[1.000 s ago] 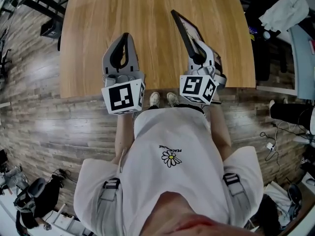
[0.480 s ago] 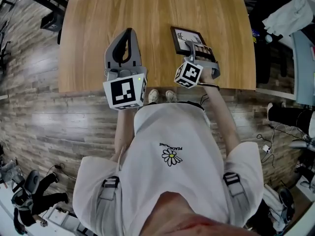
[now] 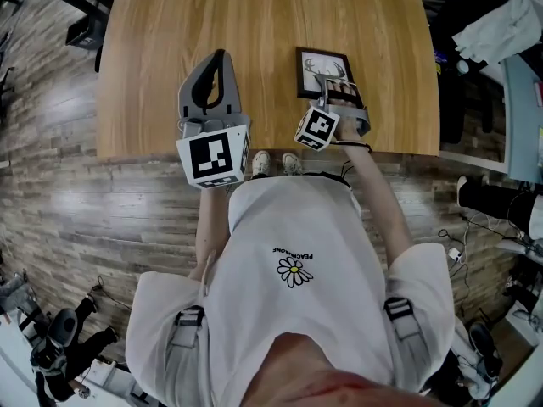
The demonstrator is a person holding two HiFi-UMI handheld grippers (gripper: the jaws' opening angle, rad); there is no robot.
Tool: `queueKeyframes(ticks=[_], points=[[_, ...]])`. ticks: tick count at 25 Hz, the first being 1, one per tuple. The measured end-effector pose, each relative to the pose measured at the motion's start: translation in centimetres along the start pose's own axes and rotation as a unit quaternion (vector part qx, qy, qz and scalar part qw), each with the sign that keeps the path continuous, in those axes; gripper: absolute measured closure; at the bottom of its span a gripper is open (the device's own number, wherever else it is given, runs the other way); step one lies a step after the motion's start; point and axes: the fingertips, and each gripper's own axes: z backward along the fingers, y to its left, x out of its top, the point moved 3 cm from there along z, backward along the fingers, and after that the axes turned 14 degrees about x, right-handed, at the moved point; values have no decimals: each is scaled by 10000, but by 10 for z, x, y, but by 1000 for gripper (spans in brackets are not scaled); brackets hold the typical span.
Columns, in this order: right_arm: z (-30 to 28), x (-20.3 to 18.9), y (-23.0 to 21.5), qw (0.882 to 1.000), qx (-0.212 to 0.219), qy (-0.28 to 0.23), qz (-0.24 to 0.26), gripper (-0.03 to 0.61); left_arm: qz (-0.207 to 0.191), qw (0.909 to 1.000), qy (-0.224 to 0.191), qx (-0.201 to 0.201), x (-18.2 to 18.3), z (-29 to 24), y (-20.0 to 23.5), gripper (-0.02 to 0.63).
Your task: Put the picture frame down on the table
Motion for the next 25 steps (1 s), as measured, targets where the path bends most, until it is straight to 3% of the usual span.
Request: queueKeyframes(ticks=[3,6,8,12,15,25], points=[[-9,1,14,9977,596,-256,-219,494,4,10000,22,-31,-1,-1,-2,598],[-13,1,26,9913,1189,-359,-433,387,-19,10000,60,-49,-3,0,-4,598],[-14,2,32,9880,1417,-367,-497,374,-18,9999,88,-56,-5,1,-2,598],[-16,1,54,9729,2256,-371,-359,283,68,9998,185,-97,-9,3,-1,598],[-19,0,62,9645,2614,-354,-116,266,63,9998,156,-112,-8,2,0,598],[-20,0,60,9318,3590,-465,-255,227,12,9997,202,-148,-10,7,-7,598]])
